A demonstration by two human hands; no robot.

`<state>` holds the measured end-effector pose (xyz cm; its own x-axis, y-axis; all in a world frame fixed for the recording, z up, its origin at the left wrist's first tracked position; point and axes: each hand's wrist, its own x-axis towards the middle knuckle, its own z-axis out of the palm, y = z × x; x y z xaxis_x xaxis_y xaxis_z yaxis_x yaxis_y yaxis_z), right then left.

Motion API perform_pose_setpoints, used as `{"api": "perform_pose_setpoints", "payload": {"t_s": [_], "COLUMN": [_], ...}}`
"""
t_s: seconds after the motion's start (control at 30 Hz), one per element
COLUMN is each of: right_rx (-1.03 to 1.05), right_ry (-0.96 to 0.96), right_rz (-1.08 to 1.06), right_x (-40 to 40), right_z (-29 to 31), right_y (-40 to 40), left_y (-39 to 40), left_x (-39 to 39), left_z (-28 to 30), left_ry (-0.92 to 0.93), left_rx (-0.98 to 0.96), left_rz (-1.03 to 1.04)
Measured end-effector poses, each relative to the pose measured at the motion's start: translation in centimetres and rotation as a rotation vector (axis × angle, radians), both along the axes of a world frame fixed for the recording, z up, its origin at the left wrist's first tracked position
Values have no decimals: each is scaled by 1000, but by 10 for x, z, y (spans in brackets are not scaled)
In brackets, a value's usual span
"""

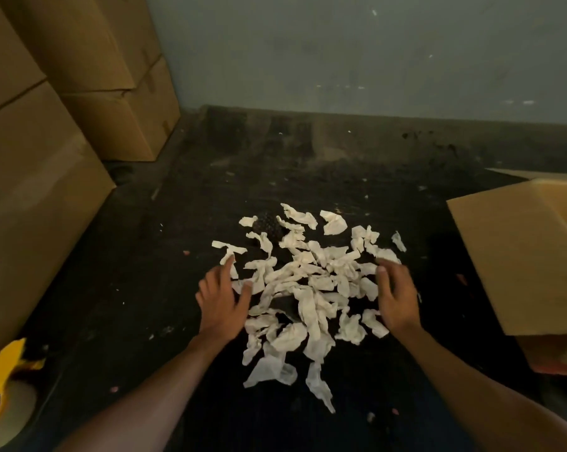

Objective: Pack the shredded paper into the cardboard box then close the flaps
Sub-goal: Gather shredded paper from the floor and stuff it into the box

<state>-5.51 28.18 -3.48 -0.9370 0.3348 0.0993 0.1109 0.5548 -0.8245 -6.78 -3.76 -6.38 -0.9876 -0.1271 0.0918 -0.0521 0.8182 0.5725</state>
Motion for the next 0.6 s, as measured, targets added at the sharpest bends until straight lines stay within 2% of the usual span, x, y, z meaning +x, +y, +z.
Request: {"api": "perform_pose_setpoints", "payload": {"t_s": [0.13,0.27,0.33,0.47,0.6], "right_rx": [86,147,166,188,161], "right_ry": [-192,-376,-422,-391,-314], "right_rz": [-204,-228,-207,3,333], "right_x": [-59,-115,-135,-155,-132], "right_z": [-5,-21,-30,-42,-40], "right_y": [33,63,73,71,37], "left_y": [-17,-15,-12,-2,23], "left_x": [-47,-94,-115,-138,-125], "left_z": [-12,-18,-16,-13,-14], "left_ry": [-168,-154,-149,-225,-243], "left_rx": [98,178,288,388,361], "left_rz": [92,89,100,84,-159]}}
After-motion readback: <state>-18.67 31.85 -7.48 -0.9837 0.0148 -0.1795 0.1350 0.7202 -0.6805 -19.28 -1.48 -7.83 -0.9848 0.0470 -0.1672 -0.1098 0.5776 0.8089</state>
